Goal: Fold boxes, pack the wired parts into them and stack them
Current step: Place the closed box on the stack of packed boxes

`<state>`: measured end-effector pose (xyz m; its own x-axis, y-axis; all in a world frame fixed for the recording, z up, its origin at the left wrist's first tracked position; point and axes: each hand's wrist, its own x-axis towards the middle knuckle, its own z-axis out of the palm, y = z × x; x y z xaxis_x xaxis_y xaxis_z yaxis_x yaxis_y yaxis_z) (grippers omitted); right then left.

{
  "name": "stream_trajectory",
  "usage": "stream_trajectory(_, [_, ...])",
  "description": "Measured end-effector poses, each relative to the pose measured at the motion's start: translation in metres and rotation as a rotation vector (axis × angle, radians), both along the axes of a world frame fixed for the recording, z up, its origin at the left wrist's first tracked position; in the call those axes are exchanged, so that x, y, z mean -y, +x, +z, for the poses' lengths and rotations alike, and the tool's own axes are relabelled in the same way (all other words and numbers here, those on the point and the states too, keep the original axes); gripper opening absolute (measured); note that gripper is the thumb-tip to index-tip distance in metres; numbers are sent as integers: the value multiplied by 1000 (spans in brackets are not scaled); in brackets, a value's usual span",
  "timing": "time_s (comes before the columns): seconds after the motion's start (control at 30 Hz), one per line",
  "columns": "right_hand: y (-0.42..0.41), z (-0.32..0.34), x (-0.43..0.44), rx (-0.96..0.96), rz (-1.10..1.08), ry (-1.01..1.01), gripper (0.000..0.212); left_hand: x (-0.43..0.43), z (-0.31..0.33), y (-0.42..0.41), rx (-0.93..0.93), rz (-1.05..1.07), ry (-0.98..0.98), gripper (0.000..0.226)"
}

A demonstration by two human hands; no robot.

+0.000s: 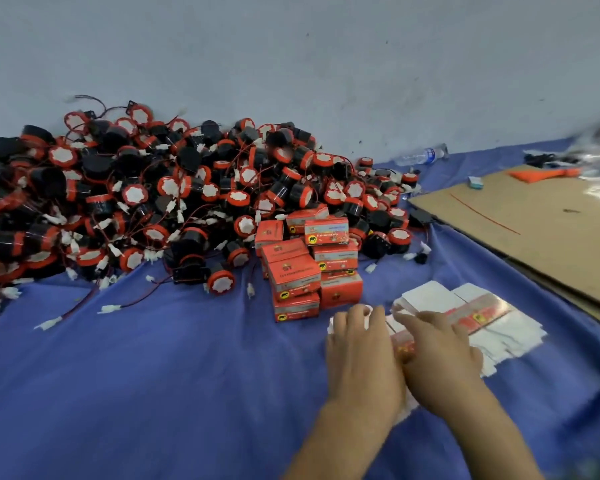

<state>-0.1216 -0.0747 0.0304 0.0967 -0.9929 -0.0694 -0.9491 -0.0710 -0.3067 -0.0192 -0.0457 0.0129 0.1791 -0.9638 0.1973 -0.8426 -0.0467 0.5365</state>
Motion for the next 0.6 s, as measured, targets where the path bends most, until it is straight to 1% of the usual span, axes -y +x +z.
stream_trajectory(0.03, [-6, -2, 4, -76, 60, 65, 61, 3, -4, -1, 112, -41, 108, 46])
stream_trajectory(0.07, [-11, -5, 7, -120, 116, 107, 62, 4, -7, -2, 163, -80, 210, 50])
stream_trajectory(0.1, [-16, -9, 9, -150, 162, 124, 64, 4, -11, -2, 160, -106, 281, 53])
stream_trajectory(0.13, [-21, -11, 11, -173, 202, 130, 67, 4, -14, -1, 135, -115, 302, 52])
stream_trajectory(0.23, [-31, -8, 21, -182, 288, 174, 65, 9, -12, 5, 113, -118, 285, 40])
stream_trajectory(0.3, [-36, -1, 27, -168, 340, 204, 64, 10, -10, 9, 31, -112, 270, 40])
stream_trajectory(0.4, [-39, 5, 30, -156, 380, 190, 62, 7, -12, 10, -132, -66, 218, 53])
stream_trajectory(0.47, [-37, 5, 30, -130, 386, 151, 59, 2, -16, 10, -203, -40, 152, 66])
stream_trajectory(0.53, [-38, 3, 30, -69, 375, 109, 58, -2, -18, 8, -285, -6, 65, 77])
stream_trajectory(0.6, [-39, 1, 28, 21, 367, 49, 58, -7, -17, 8, -369, 32, -61, 79])
